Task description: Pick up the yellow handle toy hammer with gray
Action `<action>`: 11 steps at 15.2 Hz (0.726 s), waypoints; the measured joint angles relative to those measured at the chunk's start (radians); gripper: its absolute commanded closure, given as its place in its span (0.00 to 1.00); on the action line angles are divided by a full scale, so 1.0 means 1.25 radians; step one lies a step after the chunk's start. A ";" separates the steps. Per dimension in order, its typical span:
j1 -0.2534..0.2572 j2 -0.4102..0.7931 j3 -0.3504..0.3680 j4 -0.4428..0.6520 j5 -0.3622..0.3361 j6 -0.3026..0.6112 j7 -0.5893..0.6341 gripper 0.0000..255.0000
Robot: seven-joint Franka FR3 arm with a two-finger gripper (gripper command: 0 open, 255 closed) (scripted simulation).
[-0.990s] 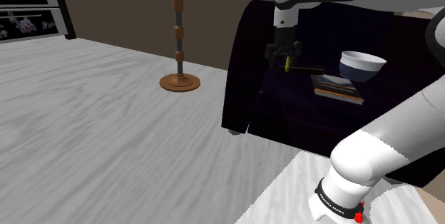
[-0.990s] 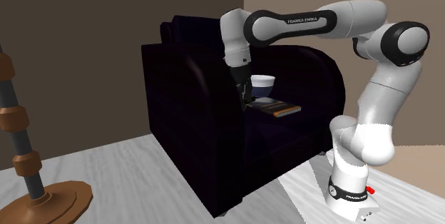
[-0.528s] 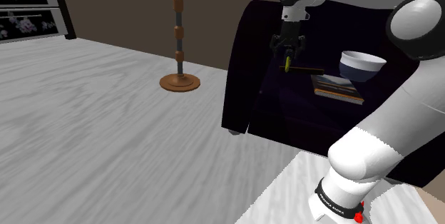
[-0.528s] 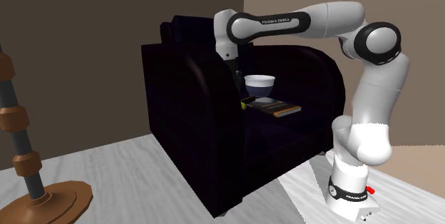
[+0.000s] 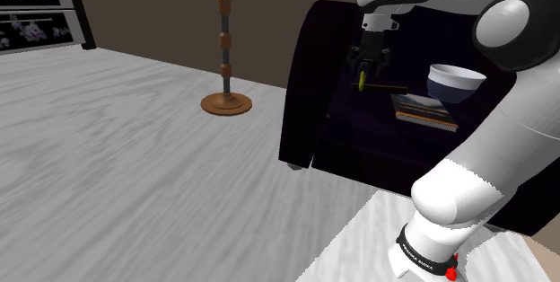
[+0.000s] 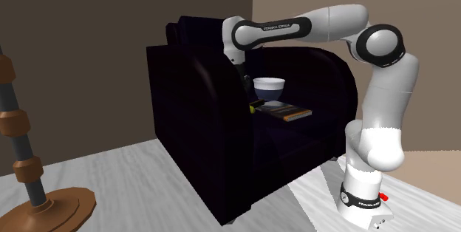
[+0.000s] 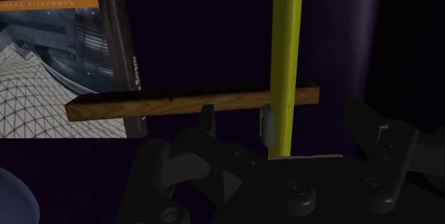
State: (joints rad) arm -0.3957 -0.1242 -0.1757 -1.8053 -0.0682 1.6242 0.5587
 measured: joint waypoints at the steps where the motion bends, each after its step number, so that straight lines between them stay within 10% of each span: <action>1: -0.001 0.000 -0.001 -0.011 0.000 0.011 -0.001 0.00; 4: -0.001 -0.001 -0.001 -0.035 0.000 0.035 0.002 0.00; 5: -0.001 -0.001 -0.001 -0.038 0.000 0.038 0.003 1.00; 11: 0.000 -0.001 0.000 -0.041 0.000 0.041 0.005 1.00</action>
State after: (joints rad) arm -0.3957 -0.1253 -0.1756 -1.8571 -0.0685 1.6752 0.5643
